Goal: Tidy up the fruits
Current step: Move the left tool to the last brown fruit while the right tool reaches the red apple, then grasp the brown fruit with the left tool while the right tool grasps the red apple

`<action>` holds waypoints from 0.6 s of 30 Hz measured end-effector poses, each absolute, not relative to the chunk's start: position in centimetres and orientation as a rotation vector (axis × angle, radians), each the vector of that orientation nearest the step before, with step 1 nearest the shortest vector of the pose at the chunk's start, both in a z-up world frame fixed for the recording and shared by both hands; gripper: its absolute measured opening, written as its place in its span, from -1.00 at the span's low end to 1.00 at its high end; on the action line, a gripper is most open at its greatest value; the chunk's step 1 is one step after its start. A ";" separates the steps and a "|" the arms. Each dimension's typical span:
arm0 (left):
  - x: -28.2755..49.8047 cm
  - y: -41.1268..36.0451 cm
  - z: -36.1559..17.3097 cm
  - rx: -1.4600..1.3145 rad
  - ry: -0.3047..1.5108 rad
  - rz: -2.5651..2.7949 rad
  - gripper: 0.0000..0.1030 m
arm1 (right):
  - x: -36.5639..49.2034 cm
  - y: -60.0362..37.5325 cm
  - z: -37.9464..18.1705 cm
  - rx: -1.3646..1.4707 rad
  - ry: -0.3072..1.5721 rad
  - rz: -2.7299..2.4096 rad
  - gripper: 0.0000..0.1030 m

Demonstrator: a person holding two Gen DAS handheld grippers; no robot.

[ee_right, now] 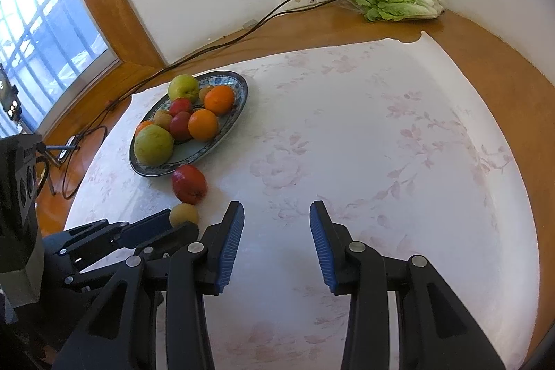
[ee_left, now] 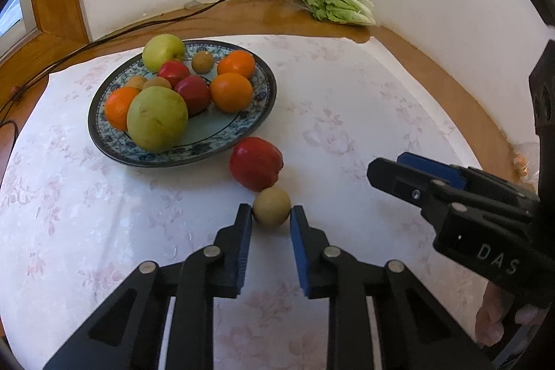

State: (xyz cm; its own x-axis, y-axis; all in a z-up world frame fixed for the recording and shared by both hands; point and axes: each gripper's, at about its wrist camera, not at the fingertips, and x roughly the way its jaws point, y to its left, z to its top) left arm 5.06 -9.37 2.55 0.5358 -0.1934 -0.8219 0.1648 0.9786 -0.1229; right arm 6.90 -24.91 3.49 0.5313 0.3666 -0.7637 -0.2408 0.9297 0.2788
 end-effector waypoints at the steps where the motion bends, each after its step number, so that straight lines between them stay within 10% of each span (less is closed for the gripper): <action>1: 5.1 -9.4 2.5 -0.032 0.981 -0.215 -0.54 | 6.9 -24.9 3.4 0.148 0.947 0.363 -0.21; 18: 4.7 -6.3 3.1 -0.081 0.979 -0.161 -0.54 | 6.6 -24.0 3.1 0.160 0.964 0.408 -0.21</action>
State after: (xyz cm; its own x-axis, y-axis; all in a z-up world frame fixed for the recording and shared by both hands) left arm 4.68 -6.29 3.10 0.5470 -0.1724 -0.8192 0.0997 0.9850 -0.1407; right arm 6.57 -24.00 3.07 0.5013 0.4063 -0.7639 -0.2661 0.9125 0.3107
